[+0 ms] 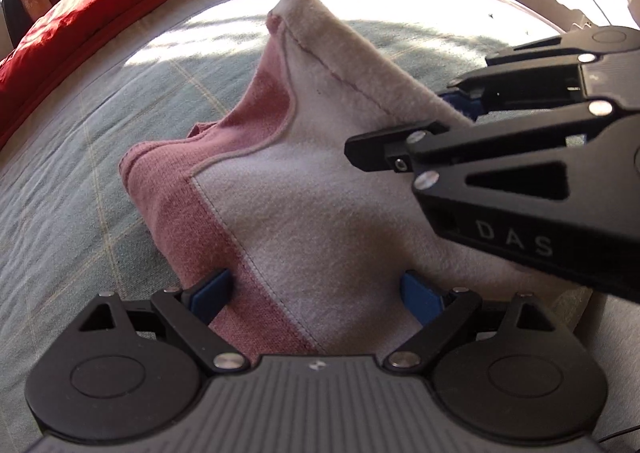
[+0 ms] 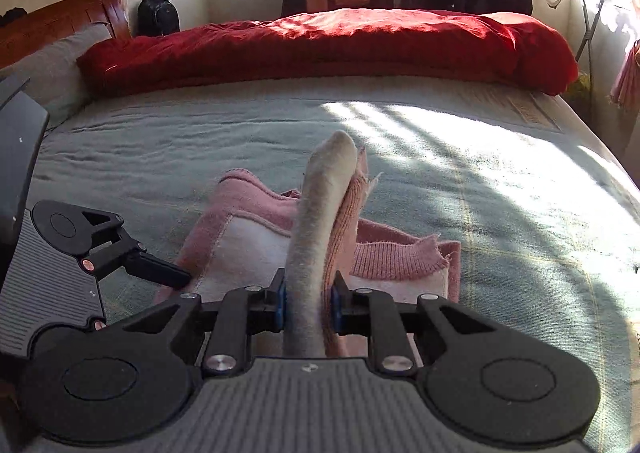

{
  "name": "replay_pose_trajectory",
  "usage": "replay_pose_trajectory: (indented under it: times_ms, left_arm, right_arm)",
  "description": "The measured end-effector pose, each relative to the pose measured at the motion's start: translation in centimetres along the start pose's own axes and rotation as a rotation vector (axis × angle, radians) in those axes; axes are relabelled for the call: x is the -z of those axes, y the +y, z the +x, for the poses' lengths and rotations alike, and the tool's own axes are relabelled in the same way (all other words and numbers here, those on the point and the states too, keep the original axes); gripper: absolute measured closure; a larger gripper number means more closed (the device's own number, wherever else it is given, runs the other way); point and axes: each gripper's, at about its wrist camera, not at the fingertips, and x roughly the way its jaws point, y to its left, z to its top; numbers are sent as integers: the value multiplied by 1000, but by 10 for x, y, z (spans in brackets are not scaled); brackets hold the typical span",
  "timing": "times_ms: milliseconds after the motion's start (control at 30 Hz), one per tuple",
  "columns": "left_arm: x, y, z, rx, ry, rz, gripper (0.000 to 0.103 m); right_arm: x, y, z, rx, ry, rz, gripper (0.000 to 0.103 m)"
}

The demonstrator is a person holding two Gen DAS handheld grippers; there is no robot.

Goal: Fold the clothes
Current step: 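Lower the edge onto the stack and open the right tool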

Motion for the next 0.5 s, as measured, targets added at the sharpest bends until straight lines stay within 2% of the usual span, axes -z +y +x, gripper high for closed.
replay_pose_trajectory:
  times_ms: [100,333,500]
  left_arm:
    - [-1,0,-7,-9,-3,3,12]
    - [-2,-3,-29,12,-78,60,12]
    - [-1,8,-1,32,-10,24,12]
  right_arm:
    - [-1,-20,-2,1,7,56,81]
    - [-7,-90,-5,-86,44,292,82]
    - [15,-105,29,-56,152,348,80]
